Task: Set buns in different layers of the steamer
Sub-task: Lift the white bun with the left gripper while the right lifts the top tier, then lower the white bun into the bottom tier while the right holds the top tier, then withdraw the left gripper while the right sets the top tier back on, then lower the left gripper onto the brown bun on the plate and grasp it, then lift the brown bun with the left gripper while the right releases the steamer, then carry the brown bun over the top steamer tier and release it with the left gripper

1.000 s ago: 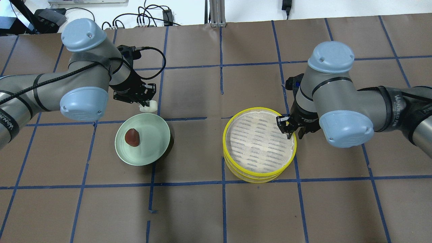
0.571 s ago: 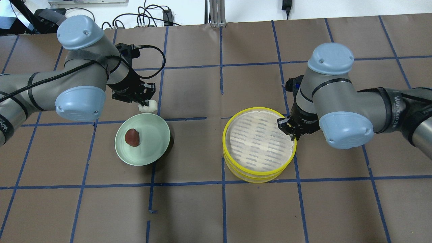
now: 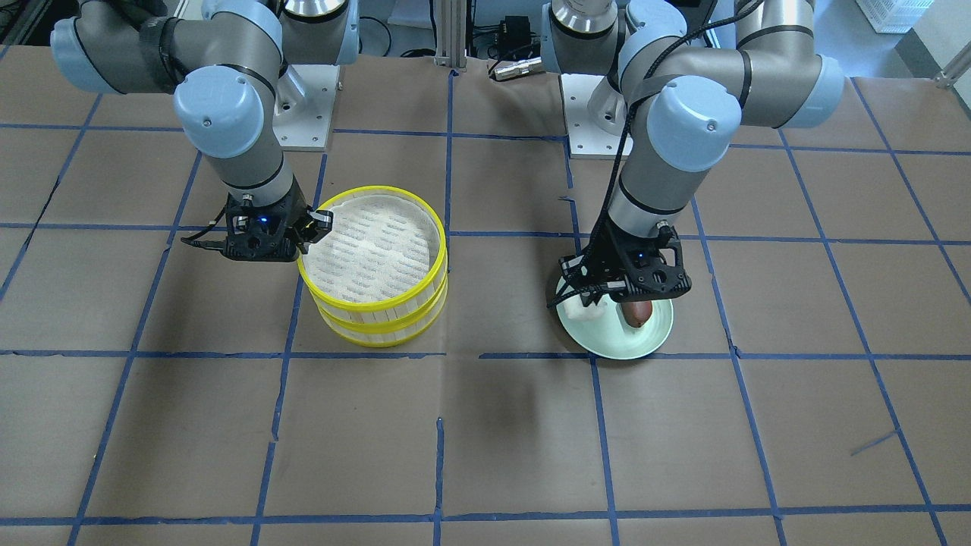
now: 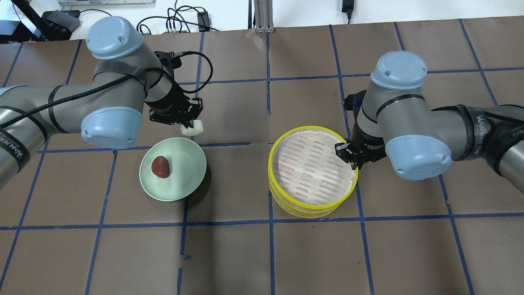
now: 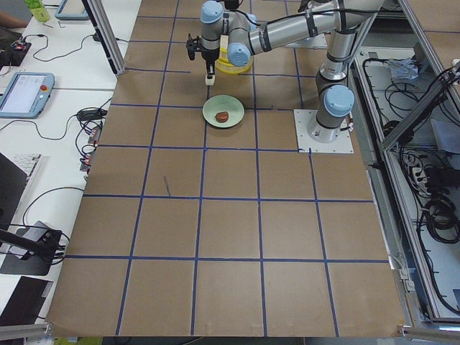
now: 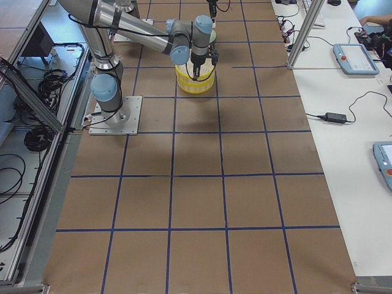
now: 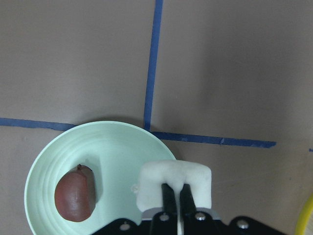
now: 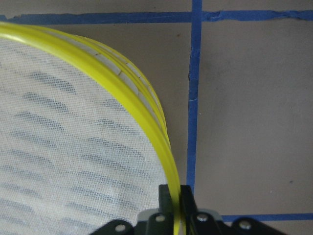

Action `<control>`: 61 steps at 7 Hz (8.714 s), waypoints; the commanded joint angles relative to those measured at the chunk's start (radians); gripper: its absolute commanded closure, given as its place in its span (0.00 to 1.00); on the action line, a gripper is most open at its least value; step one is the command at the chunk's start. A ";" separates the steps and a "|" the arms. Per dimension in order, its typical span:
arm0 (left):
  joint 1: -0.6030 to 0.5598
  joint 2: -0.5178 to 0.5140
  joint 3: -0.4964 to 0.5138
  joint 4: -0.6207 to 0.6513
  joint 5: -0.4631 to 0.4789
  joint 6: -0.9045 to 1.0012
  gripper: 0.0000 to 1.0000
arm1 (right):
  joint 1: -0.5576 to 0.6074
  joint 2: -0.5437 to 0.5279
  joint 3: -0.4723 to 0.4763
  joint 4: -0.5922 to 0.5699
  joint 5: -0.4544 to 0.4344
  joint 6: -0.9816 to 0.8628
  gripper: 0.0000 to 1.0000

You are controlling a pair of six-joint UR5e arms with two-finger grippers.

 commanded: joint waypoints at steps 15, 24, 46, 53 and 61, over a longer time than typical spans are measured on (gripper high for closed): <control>-0.395 -0.174 0.149 0.170 0.016 -0.347 0.17 | -0.487 -0.054 -0.076 0.117 -0.130 -0.611 0.94; 0.156 -0.033 -0.107 -0.035 0.146 0.299 0.03 | 0.033 0.006 -0.074 0.077 -0.060 0.047 0.94; -0.042 0.060 0.106 -0.222 0.083 0.049 0.98 | 0.047 0.053 -0.050 0.034 -0.061 0.028 0.93; -0.074 0.067 0.094 -0.203 0.040 0.011 0.98 | 0.032 0.053 -0.074 0.040 -0.068 0.024 0.21; -0.376 -0.073 0.108 0.062 0.037 -0.510 0.98 | -0.051 0.010 -0.556 0.532 0.008 0.041 0.22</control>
